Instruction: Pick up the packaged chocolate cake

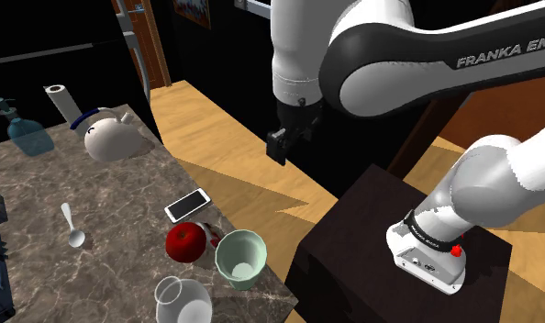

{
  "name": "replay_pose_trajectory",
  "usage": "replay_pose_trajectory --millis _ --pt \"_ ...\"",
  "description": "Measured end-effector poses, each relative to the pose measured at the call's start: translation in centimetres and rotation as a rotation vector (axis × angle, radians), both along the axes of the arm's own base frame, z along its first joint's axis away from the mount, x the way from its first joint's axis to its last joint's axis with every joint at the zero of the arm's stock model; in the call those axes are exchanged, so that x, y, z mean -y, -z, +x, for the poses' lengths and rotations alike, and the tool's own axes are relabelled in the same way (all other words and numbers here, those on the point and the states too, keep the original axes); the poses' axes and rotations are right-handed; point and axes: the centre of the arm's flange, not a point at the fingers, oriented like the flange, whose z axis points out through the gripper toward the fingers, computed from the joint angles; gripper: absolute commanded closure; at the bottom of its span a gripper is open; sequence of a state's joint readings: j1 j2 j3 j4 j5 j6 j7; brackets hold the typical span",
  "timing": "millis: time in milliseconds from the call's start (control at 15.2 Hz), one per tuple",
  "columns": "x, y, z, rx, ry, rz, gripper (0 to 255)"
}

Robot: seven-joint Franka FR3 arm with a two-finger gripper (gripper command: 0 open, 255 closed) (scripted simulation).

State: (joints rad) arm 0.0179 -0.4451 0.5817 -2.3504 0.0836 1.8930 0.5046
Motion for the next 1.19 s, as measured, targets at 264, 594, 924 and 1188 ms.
replay_pose_trajectory --millis 264,594,924,1188 --pt "-3.8 3.7 1.2 0.001 -0.006 -0.036 0" --pt "-9.5 8.7 2.1 0.001 -0.016 -0.080 0" --pt "-14.2 13.8 3.4 0.003 -0.025 -0.121 0" --pt "-18.0 17.8 4.4 0.007 -0.030 -0.155 0"
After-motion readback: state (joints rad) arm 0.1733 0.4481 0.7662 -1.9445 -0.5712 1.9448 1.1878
